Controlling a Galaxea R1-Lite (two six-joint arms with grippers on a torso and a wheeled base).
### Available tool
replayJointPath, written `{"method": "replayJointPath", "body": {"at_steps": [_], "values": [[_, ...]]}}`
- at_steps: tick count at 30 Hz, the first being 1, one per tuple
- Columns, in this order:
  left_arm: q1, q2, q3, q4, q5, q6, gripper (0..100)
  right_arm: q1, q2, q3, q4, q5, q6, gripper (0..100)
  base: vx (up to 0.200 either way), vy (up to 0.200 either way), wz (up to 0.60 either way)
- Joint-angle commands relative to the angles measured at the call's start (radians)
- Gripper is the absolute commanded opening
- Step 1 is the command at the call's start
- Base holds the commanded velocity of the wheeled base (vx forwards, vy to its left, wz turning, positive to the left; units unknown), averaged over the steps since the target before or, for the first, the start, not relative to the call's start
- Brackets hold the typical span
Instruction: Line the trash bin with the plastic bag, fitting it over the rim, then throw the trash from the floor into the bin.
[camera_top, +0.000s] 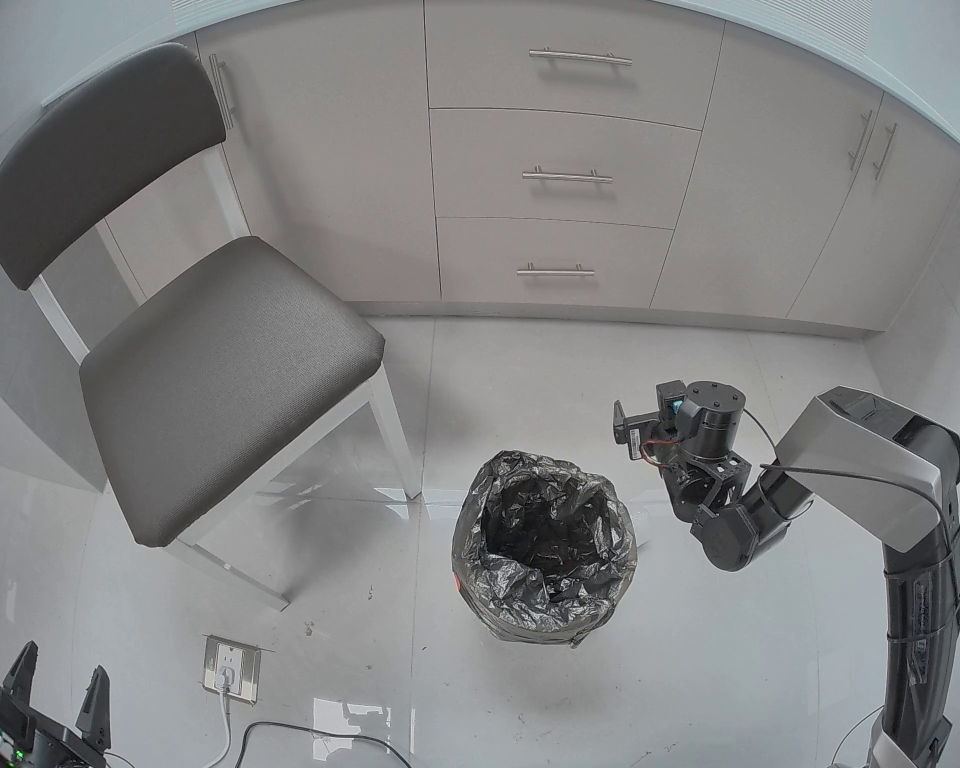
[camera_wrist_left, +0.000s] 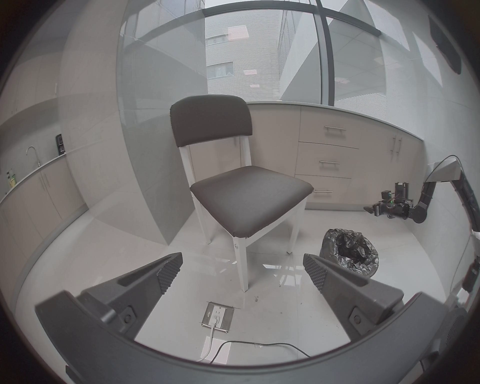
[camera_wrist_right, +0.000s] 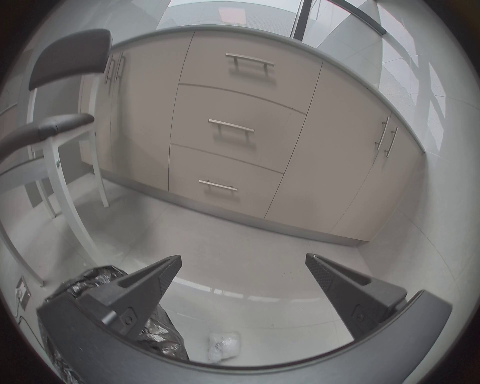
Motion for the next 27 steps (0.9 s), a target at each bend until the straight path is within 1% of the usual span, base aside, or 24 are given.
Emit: {"method": "replayJointPath", "body": {"at_steps": [1, 4, 6, 7, 8, 9, 12, 19, 21, 24, 27], "values": [[-0.018, 0.009, 0.002, -0.006, -0.02, -0.006, 100, -0.015, 0.022, -0.119, 0.137, 0.001, -0.01, 100, 0.0, 0.0, 0.0], [-0.018, 0.009, 0.002, -0.006, -0.017, -0.014, 100, -0.024, 0.06, -0.234, 0.215, 0.001, -0.008, 100, 0.0, 0.0, 0.0], [-0.018, 0.009, 0.002, -0.005, -0.017, -0.012, 100, -0.028, 0.109, -0.34, 0.284, 0.0, -0.007, 100, 0.0, 0.0, 0.0], [-0.018, 0.009, 0.002, -0.005, -0.017, -0.012, 100, -0.028, 0.116, -0.354, 0.292, 0.0, -0.007, 100, 0.0, 0.0, 0.0], [-0.018, 0.007, 0.002, -0.005, -0.018, -0.012, 100, -0.028, 0.151, -0.431, 0.332, -0.005, -0.007, 100, 0.0, 0.0, 0.0], [-0.018, 0.009, 0.002, -0.006, -0.017, -0.012, 100, -0.028, 0.16, -0.449, 0.339, -0.006, -0.007, 100, 0.0, 0.0, 0.0], [-0.018, 0.009, 0.002, -0.006, -0.017, -0.019, 100, -0.033, 0.214, -0.589, 0.404, -0.029, -0.008, 100, 0.0, 0.0, 0.0], [-0.018, 0.009, 0.002, -0.005, -0.017, -0.02, 100, -0.05, 0.314, -0.857, 0.548, -0.032, -0.008, 100, 0.0, 0.0, 0.0], [-0.018, 0.007, 0.002, -0.005, -0.017, -0.022, 100, -0.05, 0.33, -0.894, 0.58, -0.032, -0.008, 100, 0.0, 0.0, 0.0], [-0.018, 0.009, 0.002, -0.006, -0.017, -0.022, 100, -0.051, 0.347, -0.894, 0.599, -0.032, -0.008, 100, 0.0, 0.0, 0.0], [-0.018, 0.009, 0.002, -0.005, -0.017, -0.025, 100, -0.067, 0.404, -0.894, 0.649, -0.046, -0.008, 100, 0.0, 0.0, 0.0]]}}
